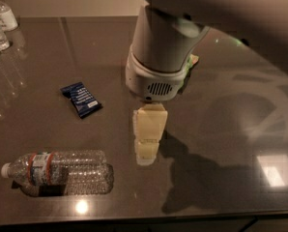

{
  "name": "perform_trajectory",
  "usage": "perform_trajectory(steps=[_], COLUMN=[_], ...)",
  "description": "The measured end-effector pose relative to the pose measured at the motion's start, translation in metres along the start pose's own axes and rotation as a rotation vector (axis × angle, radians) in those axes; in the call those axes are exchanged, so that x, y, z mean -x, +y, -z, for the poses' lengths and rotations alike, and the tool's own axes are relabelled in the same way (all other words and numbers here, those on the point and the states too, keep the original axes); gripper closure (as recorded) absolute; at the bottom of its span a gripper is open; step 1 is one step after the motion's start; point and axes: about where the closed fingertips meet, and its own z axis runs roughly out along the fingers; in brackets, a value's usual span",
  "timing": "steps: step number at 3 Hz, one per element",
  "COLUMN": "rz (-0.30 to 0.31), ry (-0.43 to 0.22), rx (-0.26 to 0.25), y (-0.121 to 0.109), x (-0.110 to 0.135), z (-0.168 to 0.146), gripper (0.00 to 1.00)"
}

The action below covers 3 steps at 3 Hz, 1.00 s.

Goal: Place water bottle upright

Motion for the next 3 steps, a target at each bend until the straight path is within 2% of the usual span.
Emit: perform_trajectory(steps=[1, 2, 3], rz=[0.007, 0.001, -0.002], ry=[0.019, 0.031, 0.036], rx=[0.064, 0.092, 0.098], y=[0.0, 0.004, 0.009], x=[0.026, 0.048, 0.067], z=[-0.022, -0.037, -0.046], gripper=[0.0, 0.0, 0.0])
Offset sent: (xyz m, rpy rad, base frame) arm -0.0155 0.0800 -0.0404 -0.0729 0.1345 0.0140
